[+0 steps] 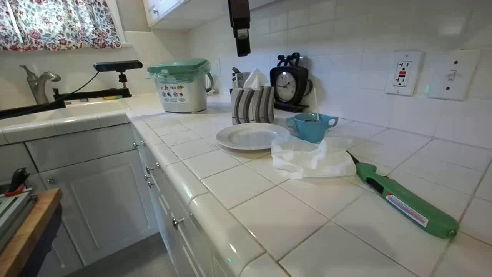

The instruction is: Wipe the plate using the tissue

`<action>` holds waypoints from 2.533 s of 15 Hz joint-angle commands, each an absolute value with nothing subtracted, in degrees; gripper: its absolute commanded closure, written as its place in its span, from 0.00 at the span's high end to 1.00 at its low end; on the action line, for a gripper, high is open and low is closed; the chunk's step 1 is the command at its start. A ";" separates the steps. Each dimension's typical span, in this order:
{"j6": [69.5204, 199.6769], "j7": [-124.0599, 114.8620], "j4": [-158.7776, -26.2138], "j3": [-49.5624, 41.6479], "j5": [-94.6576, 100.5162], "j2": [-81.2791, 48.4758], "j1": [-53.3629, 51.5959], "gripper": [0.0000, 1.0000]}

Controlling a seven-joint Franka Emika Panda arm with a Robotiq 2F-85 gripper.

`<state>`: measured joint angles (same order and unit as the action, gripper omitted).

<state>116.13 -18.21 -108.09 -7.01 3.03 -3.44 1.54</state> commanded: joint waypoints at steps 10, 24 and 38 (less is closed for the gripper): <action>115.92 -18.20 -107.92 -6.15 3.07 -3.46 2.41 1.00; 115.92 -18.20 -107.92 -6.15 3.07 -3.46 2.41 1.00; 123.12 -21.35 -95.62 -8.45 1.69 -24.37 4.39 1.00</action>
<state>124.94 -20.64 -100.40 -8.13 2.69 -20.47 3.84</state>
